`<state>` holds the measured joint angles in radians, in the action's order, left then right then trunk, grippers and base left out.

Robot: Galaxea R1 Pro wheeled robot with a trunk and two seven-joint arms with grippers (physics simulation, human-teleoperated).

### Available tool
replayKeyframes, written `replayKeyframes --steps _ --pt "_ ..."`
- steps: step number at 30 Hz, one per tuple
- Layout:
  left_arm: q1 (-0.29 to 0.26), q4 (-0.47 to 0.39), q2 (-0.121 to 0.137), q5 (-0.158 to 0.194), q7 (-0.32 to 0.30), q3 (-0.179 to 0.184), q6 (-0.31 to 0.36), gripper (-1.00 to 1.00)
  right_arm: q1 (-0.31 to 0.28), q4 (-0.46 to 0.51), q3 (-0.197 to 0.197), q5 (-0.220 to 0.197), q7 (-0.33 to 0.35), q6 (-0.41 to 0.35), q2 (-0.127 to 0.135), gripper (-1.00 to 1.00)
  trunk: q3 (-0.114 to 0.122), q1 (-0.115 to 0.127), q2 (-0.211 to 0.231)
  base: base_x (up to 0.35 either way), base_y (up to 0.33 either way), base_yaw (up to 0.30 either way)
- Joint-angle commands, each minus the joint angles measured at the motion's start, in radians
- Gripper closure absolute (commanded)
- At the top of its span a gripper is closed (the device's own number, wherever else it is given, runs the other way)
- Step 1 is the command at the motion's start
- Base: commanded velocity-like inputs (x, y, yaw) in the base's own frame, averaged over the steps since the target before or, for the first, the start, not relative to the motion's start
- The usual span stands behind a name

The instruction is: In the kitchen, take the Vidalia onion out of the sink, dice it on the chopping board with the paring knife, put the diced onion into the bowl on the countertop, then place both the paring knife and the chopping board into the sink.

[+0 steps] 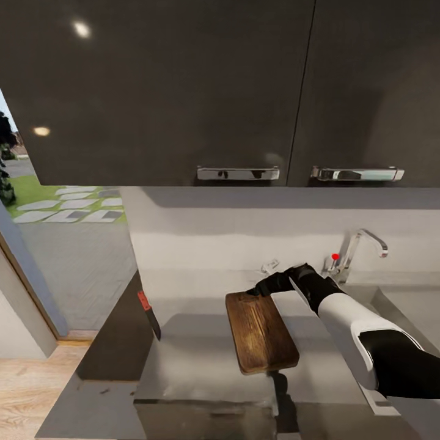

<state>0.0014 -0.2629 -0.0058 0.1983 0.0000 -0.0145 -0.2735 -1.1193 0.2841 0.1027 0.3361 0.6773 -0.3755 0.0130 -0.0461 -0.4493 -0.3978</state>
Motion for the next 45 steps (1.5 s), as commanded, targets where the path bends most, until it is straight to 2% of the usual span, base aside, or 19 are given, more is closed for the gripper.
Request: replayKeyframes --steps 1,7,17,29,45 --pt "0.000 -0.001 0.000 0.004 0.000 -0.001 -0.001 -1.00 -0.001 0.002 0.006 0.006 0.004 -0.003 0.001 -1.00 -0.004 -0.001 -0.002 0.047 -0.022 0.000" --pt "0.000 -0.001 0.000 0.004 0.000 -0.001 -0.001 -1.00 -0.001 -0.002 0.006 0.021 0.007 0.001 0.001 -1.00 -0.013 -0.001 -0.002 0.014 -0.007 0.000" --pt "0.000 -0.001 0.000 0.004 0.000 -0.002 -0.001 -1.00 -0.001 -0.002 0.006 0.023 0.007 0.001 0.000 -1.00 -0.030 -0.001 -0.002 0.006 0.017 0.000" --pt "0.000 -0.001 0.000 0.004 0.000 -0.002 -0.001 -1.00 -0.001 -0.002 0.006 0.023 0.007 0.001 0.001 -1.00 -0.048 -0.001 -0.002 0.139 0.036 0.000" --pt "0.000 0.004 0.000 0.004 0.000 -0.002 -0.001 -1.00 -0.001 -0.002 0.005 0.023 0.007 0.029 0.002 -1.00 -0.052 -0.001 -0.002 0.005 -0.032 0.000"
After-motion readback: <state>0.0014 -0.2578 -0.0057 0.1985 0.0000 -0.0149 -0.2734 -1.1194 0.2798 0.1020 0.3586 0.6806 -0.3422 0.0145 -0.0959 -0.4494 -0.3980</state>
